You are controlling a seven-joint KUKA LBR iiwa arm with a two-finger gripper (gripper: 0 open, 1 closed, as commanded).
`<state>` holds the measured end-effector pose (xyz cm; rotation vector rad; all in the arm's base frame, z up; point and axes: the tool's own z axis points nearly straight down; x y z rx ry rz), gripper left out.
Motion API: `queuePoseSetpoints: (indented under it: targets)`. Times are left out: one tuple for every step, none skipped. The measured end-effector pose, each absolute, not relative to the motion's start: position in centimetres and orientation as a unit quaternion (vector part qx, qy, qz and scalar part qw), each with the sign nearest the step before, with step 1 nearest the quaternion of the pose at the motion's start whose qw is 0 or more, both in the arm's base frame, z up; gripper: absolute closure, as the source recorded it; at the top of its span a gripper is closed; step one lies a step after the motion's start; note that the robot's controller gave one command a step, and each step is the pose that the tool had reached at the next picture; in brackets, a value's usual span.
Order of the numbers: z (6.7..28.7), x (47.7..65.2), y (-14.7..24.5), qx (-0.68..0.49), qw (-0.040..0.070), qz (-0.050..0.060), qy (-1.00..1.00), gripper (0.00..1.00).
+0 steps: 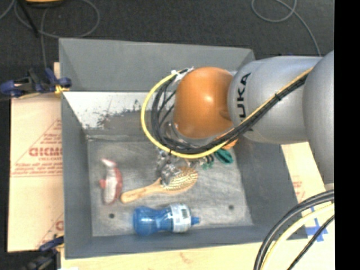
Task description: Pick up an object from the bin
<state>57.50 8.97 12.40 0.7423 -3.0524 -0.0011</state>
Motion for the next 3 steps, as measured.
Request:
queuePoseSetpoints:
  targets:
    - [15.3,58.0,7.8,0.238,-0.005,0.001,-0.971,1.0]
    - [23.1,58.7,9.0,0.237,-0.002,-0.001,-0.972,1.0]
    - [23.1,58.7,9.0,0.236,-0.002,-0.001,-0.972,0.0]
